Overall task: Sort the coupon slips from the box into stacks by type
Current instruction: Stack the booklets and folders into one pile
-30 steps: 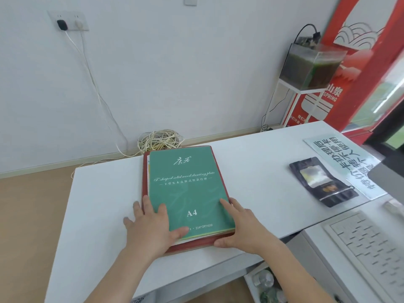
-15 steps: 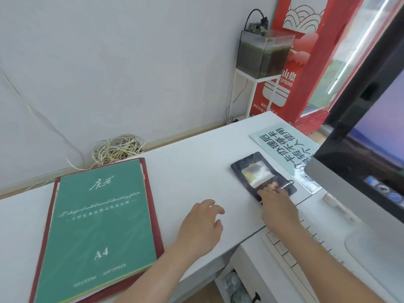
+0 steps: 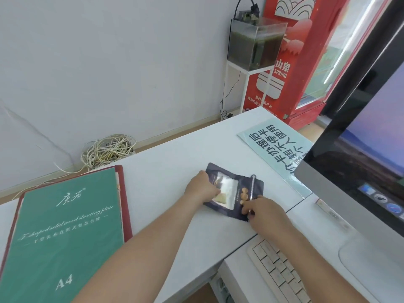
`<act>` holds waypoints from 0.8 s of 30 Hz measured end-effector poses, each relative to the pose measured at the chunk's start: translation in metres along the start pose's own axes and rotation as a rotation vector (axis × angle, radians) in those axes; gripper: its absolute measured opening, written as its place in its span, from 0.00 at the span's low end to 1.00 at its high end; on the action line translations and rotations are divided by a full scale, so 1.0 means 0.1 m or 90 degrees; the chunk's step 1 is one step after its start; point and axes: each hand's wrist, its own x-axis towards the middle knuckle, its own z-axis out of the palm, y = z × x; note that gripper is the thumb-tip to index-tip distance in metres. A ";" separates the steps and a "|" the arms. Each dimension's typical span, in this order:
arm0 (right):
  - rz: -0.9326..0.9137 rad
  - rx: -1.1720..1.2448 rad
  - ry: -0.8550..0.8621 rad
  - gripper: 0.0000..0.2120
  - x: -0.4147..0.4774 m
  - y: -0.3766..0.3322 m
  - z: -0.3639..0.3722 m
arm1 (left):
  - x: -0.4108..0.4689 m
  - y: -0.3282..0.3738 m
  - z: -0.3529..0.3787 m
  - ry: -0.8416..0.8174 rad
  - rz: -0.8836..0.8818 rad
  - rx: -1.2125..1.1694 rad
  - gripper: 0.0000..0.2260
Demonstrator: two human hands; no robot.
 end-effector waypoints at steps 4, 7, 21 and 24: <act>0.014 0.274 0.089 0.27 -0.01 -0.10 -0.12 | -0.42 -0.29 -0.20 0.092 -0.003 -0.232 0.06; 0.030 0.560 0.064 0.37 -0.07 -0.53 -0.29 | -0.92 -0.61 -0.59 0.190 0.024 -0.348 0.07; -0.083 0.319 -0.082 0.06 -0.68 -2.56 0.59 | -1.42 -2.55 -1.78 0.338 -0.123 0.171 0.28; -0.069 0.175 0.014 0.21 -0.62 -2.56 0.52 | -1.78 -2.81 -1.55 0.303 -0.150 0.096 0.36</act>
